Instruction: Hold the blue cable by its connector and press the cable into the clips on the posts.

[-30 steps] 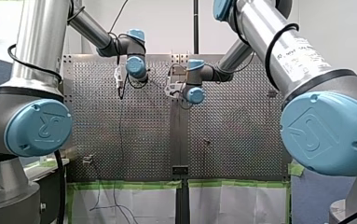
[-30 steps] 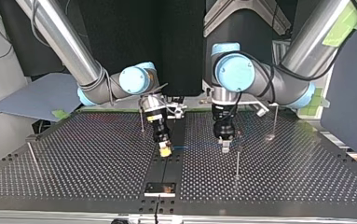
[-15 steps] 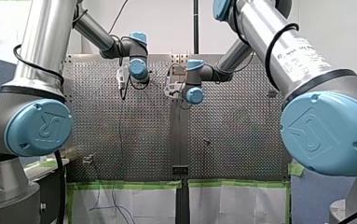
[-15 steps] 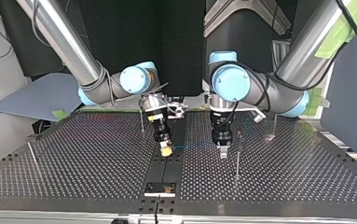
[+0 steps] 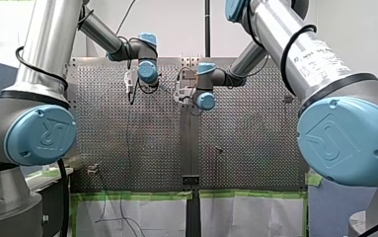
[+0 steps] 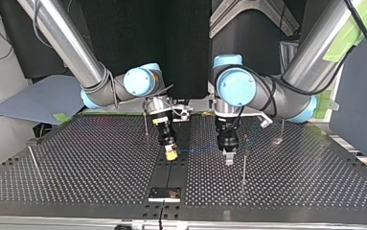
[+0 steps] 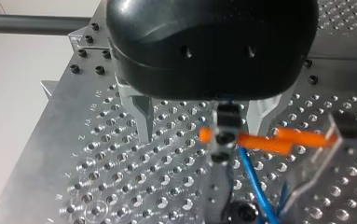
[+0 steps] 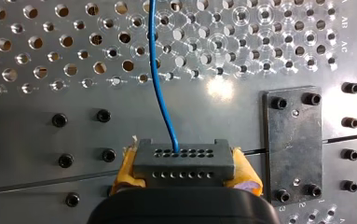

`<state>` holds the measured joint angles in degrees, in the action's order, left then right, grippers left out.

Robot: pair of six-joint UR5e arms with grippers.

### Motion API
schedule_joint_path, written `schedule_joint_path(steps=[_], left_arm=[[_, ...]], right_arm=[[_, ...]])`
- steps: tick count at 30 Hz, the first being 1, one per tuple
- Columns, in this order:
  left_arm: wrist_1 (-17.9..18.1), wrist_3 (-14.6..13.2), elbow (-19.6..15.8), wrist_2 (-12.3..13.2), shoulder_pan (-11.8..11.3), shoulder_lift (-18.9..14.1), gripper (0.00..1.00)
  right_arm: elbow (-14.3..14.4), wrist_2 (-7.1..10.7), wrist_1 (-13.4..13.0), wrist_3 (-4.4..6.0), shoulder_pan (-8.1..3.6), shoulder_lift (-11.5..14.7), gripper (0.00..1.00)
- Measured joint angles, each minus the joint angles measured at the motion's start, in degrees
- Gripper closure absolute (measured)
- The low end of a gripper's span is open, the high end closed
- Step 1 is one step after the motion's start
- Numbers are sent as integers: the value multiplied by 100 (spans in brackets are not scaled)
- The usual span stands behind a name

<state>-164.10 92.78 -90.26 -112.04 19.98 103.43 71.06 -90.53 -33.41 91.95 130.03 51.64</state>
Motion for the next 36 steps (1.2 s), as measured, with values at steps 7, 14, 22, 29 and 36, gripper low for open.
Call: schedule_joint_path(steps=[7, 14, 22, 29, 36], left_arm=[[169, -251, 1, -125, 44, -2, 29], [263, -308, 1, -286, 80, -3, 83], [272, -337, 1, -275, 110, -3, 100], [271, -328, 1, -199, 113, -4, 100], [467, -320, 1, -98, 114, 2, 100]], right_arm=[[-1, 0, 0, 0, 0, 1, 100], [-2, 0, 13, 0, 0, -2, 100], [-1, 0, 21, -3, 0, -7, 100], [0, 0, 31, -8, -23, -10, 100], [36, -12, 65, -6, -66, -15, 100]])
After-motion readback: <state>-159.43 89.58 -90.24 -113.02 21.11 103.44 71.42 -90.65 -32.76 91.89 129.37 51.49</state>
